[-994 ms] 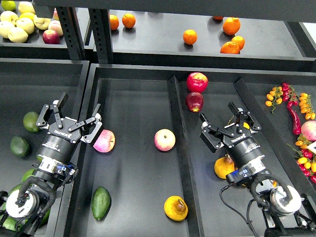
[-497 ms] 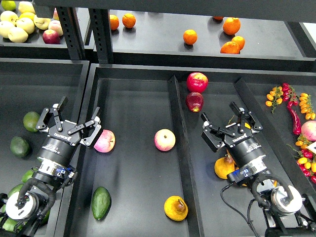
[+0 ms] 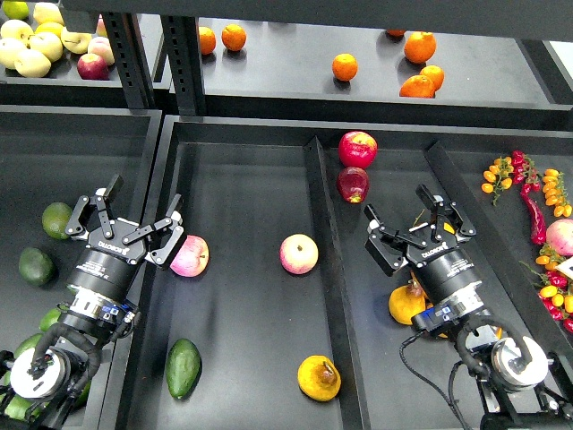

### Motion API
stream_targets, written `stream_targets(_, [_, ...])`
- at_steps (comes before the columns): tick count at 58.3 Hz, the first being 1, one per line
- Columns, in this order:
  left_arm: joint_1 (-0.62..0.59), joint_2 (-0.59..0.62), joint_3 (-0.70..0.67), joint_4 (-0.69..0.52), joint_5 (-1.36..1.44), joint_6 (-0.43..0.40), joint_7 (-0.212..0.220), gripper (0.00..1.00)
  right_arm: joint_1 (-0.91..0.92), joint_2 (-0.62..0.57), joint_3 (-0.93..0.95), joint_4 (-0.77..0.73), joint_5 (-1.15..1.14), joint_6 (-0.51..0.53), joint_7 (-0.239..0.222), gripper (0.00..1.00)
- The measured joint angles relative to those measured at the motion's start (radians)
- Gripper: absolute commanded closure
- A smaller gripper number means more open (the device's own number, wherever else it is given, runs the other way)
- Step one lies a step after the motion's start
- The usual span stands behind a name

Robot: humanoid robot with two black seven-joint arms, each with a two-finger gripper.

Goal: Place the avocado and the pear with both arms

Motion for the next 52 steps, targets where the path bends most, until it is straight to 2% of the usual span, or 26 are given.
stream_targets(5, [-0.023, 0.009, 0.010, -0.005, 0.036, 0.000, 0.027, 0.00, 0.000, 0.000, -0.001, 0.000, 0.000, 0.000, 0.000, 0.01])
stream_targets(8, [-0.041, 0.037, 0.015, -0.006, 0.047, 0.000, 0.061, 0.00, 0.000, 0.000, -0.002, 0.000, 0.000, 0.000, 0.000, 0.01])
stream_targets(17, [-0.106, 0.141, 0.035, -0.001, 0.056, 0.000, 0.218, 0.00, 0.004, 0.000, -0.006, 0.000, 0.001, -0.004, 0.000, 0.01])
stream_targets(25, [-0.159, 0.229, 0.095, 0.001, 0.056, 0.000, 0.302, 0.00, 0.005, 0.000, -0.011, 0.000, 0.001, -0.016, 0.000, 0.01])
stream_targets(38, [-0.321, 0.377, 0.262, 0.003, 0.061, 0.000, 0.333, 0.00, 0.073, 0.000, -0.020, -0.006, 0.002, -0.029, -0.001, 0.01])
stream_targets(52, [-0.493, 0.510, 0.465, 0.022, 0.072, 0.000, 0.343, 0.00, 0.188, 0.000, -0.022, -0.023, -0.002, -0.173, 0.000, 0.01])
